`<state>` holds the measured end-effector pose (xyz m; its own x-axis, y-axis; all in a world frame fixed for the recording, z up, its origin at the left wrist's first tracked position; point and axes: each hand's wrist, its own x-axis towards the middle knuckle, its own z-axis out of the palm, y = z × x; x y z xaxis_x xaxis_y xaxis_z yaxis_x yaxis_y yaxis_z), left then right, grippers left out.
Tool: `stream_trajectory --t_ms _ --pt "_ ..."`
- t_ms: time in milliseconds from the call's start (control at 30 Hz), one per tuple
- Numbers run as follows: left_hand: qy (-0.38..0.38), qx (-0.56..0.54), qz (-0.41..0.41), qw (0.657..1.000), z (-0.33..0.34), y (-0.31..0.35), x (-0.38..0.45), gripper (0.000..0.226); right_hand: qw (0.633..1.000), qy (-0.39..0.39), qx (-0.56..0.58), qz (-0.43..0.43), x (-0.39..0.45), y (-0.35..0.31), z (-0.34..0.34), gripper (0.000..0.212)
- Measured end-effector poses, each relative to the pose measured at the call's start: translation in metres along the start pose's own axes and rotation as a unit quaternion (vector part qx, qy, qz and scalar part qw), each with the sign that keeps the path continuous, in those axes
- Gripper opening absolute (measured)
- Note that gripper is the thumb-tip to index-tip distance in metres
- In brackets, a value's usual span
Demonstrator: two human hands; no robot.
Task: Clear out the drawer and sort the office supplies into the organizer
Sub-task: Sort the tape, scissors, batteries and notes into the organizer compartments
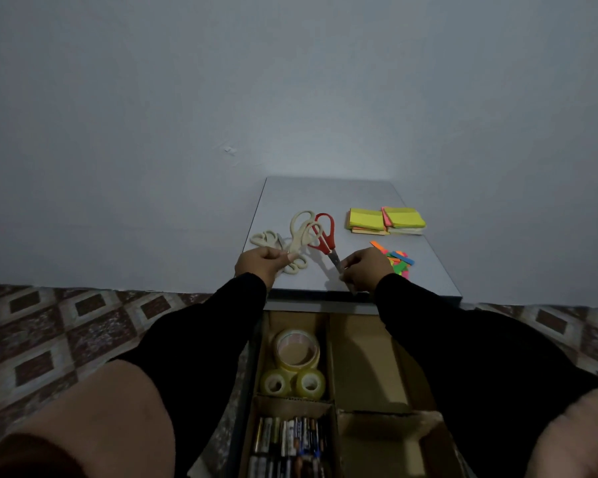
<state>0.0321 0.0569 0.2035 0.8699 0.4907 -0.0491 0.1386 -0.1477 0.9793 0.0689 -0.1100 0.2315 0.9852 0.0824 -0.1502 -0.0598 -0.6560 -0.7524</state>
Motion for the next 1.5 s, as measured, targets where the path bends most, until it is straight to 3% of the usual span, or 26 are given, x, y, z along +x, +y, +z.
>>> stream_trajectory --t_ms 333,400,533,600,967,1133,1500 --pt "-0.108 -0.022 -0.104 0.988 -0.016 -0.025 -0.098 0.011 0.996 -0.082 -0.042 0.003 -0.077 0.05 -0.041 0.011" --pt "-0.127 -0.022 -0.114 0.985 -0.018 -0.031 -0.111 0.01 0.994 -0.096 -0.052 0.01 -0.086 0.062 -0.046 0.018" --pt "-0.151 0.018 -0.097 0.984 -0.021 -0.044 -0.132 0.009 0.987 -0.117 -0.111 0.016 -0.102 0.083 -0.051 0.005" --pt "-0.15 0.012 -0.109 0.982 -0.021 -0.052 -0.138 0.008 0.982 -0.124 -0.143 0.015 -0.105 0.092 -0.051 0.01" --pt "-0.183 0.097 -0.148 0.967 -0.014 -0.076 -0.139 0.004 0.969 -0.147 -0.186 0.071 -0.079 0.13 -0.034 0.024" --pt "-0.193 0.144 -0.16 0.957 -0.01 -0.078 -0.123 0.021 0.96 -0.175 -0.2 0.085 -0.063 0.143 -0.024 0.033" --pt "-0.262 0.205 -0.152 0.931 0.005 -0.084 -0.092 0.004 0.967 -0.176 -0.138 0.123 -0.028 0.161 0.003 0.033"
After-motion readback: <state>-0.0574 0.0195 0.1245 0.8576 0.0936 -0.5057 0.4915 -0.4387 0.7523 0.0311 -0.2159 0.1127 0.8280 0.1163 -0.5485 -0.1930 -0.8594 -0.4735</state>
